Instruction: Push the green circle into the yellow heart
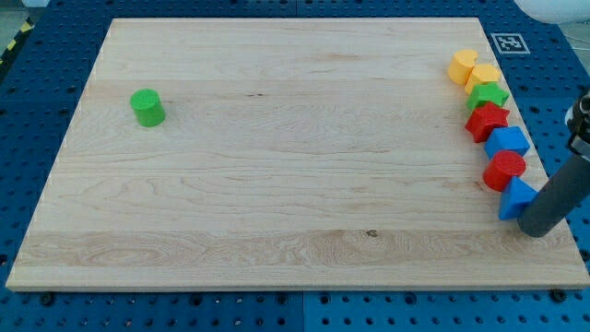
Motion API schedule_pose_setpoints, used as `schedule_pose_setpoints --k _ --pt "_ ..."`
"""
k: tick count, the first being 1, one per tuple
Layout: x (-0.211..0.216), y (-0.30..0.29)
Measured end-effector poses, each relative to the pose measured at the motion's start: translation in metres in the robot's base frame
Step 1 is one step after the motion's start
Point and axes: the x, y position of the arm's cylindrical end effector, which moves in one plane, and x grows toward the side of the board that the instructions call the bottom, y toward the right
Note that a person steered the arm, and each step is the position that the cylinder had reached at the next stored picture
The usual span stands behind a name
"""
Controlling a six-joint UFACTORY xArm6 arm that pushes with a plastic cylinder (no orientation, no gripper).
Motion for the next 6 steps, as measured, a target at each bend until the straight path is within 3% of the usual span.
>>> schedule_pose_setpoints --k 2,3,5,6 --pt "0.02 -0.026" --pt "0.013 -0.115" --pt "-0.056 -0.326" --pt "-0.093 -0.381"
